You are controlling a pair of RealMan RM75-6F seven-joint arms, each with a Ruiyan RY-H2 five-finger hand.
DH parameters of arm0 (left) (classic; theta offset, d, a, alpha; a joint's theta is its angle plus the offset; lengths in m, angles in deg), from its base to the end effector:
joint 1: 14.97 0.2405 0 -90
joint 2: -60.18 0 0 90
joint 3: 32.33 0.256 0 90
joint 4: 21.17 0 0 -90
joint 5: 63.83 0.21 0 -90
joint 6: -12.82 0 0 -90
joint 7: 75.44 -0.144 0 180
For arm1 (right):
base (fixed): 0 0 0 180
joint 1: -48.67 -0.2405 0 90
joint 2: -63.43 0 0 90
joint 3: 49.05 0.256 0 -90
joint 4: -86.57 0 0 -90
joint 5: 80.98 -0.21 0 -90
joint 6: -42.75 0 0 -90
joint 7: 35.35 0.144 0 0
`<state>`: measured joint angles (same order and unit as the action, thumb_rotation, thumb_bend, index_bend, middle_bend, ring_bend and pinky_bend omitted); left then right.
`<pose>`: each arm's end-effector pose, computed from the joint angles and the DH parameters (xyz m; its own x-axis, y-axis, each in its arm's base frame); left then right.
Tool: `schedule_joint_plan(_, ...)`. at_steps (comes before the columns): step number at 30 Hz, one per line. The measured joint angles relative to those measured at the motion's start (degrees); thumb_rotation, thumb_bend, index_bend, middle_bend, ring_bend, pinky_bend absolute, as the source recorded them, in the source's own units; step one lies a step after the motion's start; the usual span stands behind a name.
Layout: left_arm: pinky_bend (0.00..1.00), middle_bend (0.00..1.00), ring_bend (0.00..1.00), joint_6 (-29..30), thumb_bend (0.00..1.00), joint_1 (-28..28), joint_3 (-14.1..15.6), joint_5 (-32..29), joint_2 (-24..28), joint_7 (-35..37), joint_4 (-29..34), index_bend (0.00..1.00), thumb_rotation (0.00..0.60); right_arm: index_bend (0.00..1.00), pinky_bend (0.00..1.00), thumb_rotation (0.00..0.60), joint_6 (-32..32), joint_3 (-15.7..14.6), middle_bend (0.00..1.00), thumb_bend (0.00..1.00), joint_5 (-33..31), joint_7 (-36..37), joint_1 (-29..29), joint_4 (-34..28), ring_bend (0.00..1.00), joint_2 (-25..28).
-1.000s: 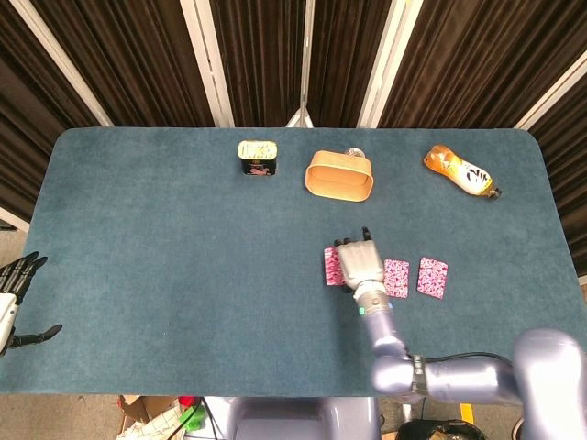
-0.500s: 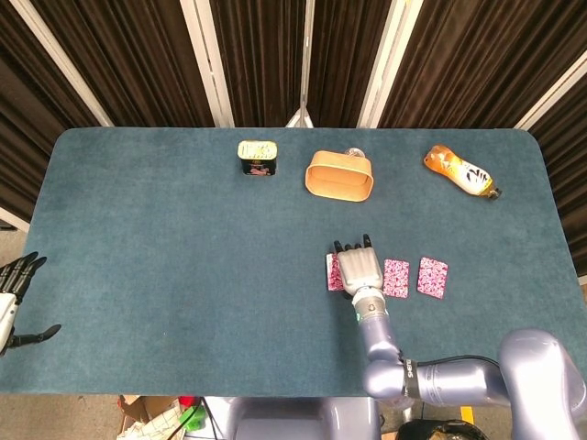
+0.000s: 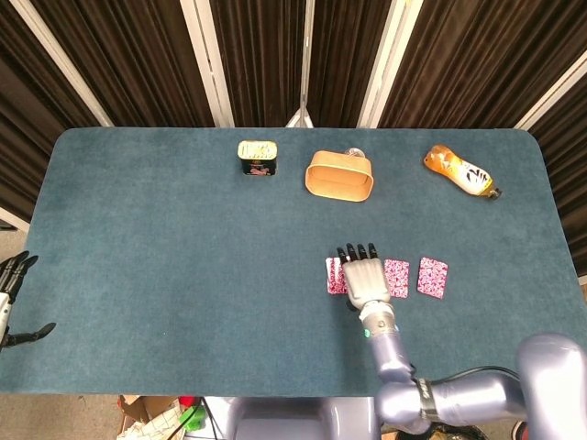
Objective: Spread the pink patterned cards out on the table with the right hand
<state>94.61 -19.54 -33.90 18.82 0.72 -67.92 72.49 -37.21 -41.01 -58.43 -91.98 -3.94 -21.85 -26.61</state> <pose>-0.3261 0.1742 0.1766 0.3200 0.0718 0.9447 0.9436 0.0651 -0.3246 -0.1135 -0.2981 -0.0139 0.5997 -0.3977 0.6944 -0.7873 -0.1383 0.6008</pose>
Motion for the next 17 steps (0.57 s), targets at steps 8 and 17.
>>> schedule_joint_plan(8,0.00,0.00,0.00,3.38,0.02,0.84,-0.55,1.34,-1.56,-0.69,-1.61,0.00,0.600,0.00,0.00,0.600,-5.49,-8.52,0.01,0.25,17.56,7.23,7.60,-5.83,0.00,9.33)
schedule_joint_plan(17,0.00,0.00,0.00,6.27,0.02,1.44,-0.76,3.32,-4.07,-3.37,-3.75,0.00,0.600,0.00,0.00,0.600,-19.16,-22.38,0.00,0.25,46.36,28.68,25.02,2.36,0.00,17.59)
